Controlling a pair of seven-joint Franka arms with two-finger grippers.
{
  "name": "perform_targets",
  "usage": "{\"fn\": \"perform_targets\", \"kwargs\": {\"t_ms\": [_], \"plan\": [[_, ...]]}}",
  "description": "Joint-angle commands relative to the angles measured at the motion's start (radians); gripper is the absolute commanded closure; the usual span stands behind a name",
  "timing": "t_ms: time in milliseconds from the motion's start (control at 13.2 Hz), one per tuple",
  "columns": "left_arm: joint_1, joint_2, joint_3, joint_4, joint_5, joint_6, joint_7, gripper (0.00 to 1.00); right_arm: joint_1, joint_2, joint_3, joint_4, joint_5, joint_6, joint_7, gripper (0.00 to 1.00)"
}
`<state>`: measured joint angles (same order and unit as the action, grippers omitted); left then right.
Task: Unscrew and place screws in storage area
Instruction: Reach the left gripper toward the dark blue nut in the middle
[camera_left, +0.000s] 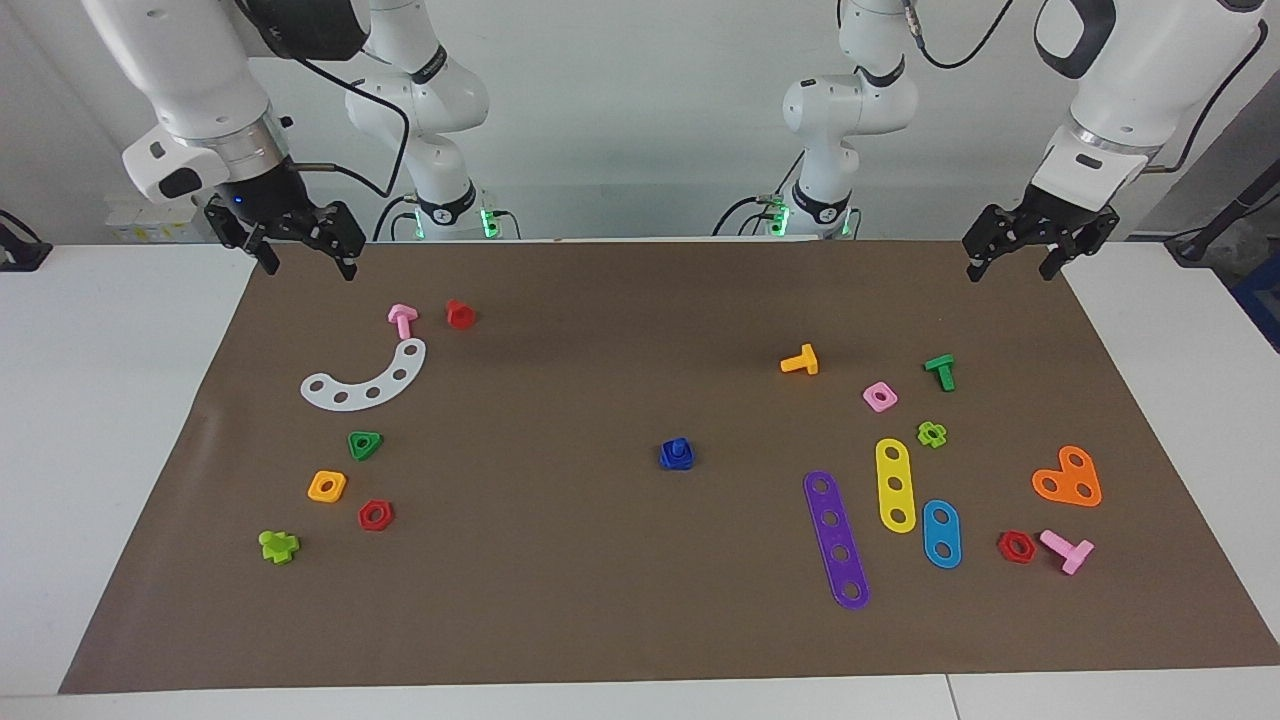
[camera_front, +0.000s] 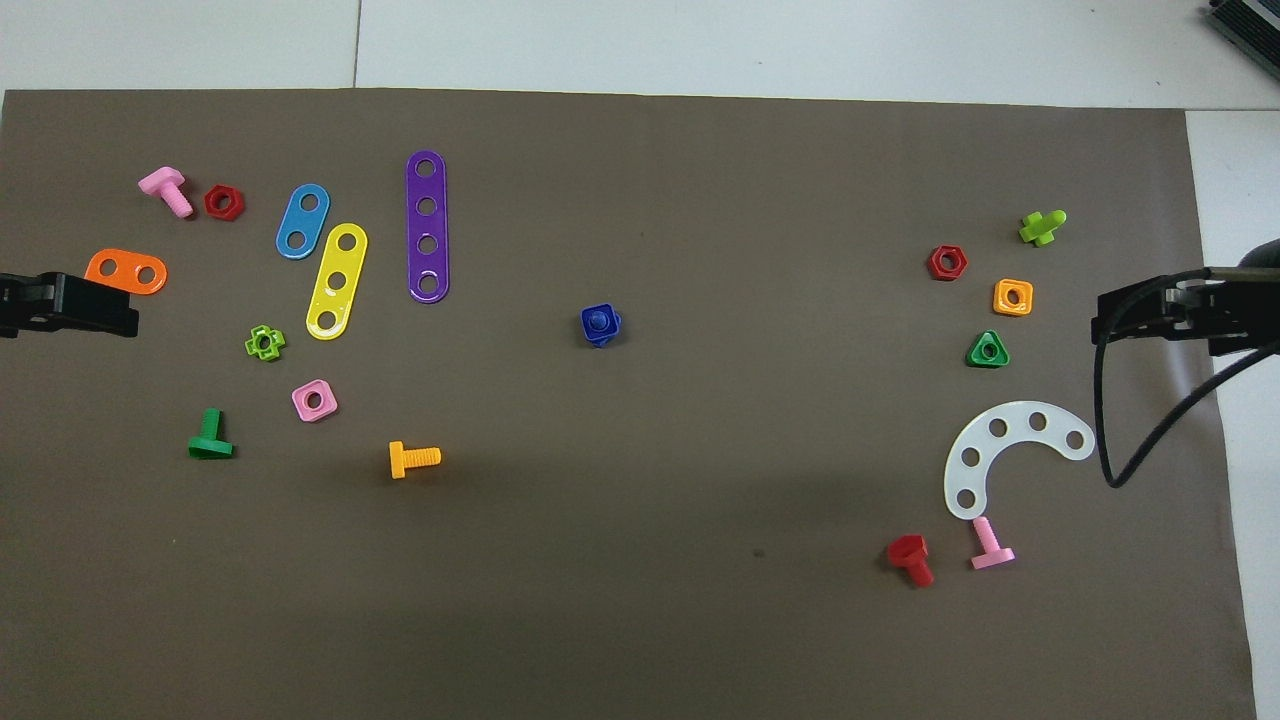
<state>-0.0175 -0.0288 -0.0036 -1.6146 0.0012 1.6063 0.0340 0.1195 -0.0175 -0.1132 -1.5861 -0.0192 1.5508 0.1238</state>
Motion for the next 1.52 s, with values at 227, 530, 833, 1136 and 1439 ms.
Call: {"fn": "perform_targets", "kwargs": {"t_ms": [227, 530, 833, 1136, 1439], "plan": [[-0.002, -0.017, 0.002, -0.011, -0.009, -0.025, 0.013, 0.00, -0.006, -0.027, 0.004, -0.031, 0.011, 0.009, 0.010, 0.00], [-0.057, -0.011, -0.015, -0.042, -0.015, -0.017, 0.037, 0.00, -0.006, -0.027, 0.004, -0.031, 0.011, 0.009, 0.010, 0.00], [-0.218, 0.111, -0.015, -0.030, -0.040, 0.079, -0.170, 0.00, -0.006, -0.027, 0.004, -0.032, 0.011, 0.008, 0.008, 0.00], [-0.320, 0.234, -0.016, -0.028, -0.110, 0.352, -0.379, 0.00, -0.006, -0.027, 0.006, -0.031, 0.011, 0.008, 0.010, 0.00], [-0.421, 0.371, -0.013, 0.010, -0.125, 0.505, -0.494, 0.00, -0.006, -0.027, 0.004, -0.032, 0.011, 0.008, 0.008, 0.00]]}}
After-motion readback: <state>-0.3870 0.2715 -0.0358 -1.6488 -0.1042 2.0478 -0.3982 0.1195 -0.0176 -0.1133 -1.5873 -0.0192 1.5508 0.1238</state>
